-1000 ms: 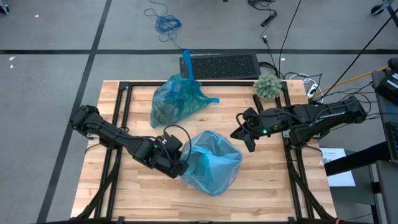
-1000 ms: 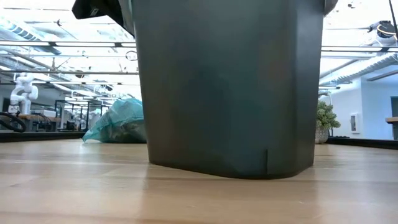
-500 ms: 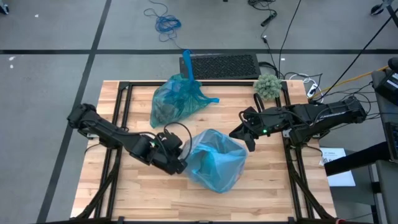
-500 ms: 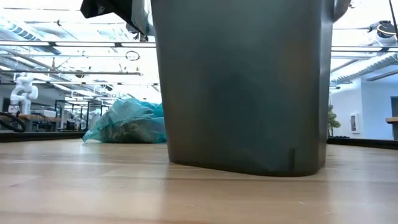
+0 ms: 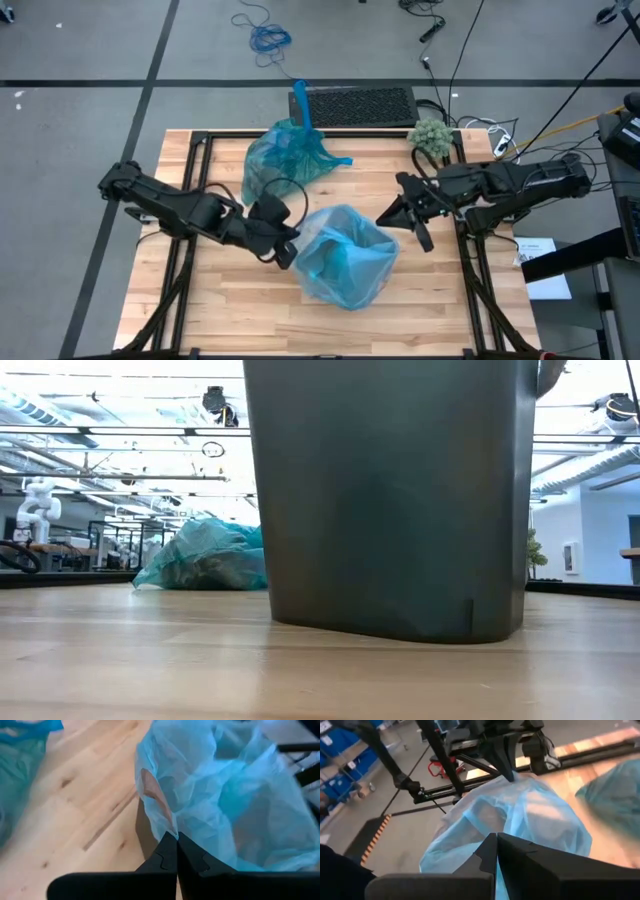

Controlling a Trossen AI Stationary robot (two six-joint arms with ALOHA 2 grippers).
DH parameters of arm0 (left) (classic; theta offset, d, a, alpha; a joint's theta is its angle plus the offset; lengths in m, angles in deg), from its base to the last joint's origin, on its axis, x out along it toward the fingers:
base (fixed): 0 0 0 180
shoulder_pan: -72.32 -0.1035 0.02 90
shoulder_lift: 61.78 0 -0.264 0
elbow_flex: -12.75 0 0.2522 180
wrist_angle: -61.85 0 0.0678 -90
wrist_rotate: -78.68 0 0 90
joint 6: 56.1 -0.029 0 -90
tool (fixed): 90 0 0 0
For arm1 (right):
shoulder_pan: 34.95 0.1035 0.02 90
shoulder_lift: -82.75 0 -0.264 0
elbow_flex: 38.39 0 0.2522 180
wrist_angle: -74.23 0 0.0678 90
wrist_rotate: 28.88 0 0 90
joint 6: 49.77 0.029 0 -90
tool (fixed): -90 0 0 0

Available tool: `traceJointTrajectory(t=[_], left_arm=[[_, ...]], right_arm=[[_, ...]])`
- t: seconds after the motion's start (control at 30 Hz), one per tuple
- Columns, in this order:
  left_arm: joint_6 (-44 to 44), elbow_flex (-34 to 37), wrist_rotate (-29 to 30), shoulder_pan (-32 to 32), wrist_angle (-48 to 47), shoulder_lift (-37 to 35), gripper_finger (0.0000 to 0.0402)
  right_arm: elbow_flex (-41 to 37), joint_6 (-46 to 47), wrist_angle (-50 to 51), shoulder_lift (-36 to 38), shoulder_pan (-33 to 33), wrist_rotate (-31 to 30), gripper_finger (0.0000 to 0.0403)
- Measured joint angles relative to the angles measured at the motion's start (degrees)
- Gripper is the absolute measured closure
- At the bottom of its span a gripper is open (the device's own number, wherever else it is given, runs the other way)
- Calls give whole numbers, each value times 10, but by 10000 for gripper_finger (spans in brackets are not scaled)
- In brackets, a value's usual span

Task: Place trash/remove bag and relplace
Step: Insert the new trash bag into the trash bin

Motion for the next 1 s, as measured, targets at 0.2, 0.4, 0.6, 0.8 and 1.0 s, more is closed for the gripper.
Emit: traceJointTrajectory(t=[0.2, 0.4, 0.6, 0.8, 1.0], left_arm=[[-7, -8, 13, -2, -3, 10, 402], [58, 6, -6, 7, -9, 60, 402], [108, 6, -1, 33, -14, 84, 402], [132, -1, -8, 35, -42, 73, 402], [139, -9, -30, 32, -38, 71, 369]], right_arm=[[25, -47, 12, 0, -4, 10, 399], [25, -50, 31, 0, -4, 12, 399], [25, -50, 32, 0, -4, 12, 399], [25, -47, 45, 0, -4, 12, 399], [25, -47, 51, 0, -4, 12, 386]])
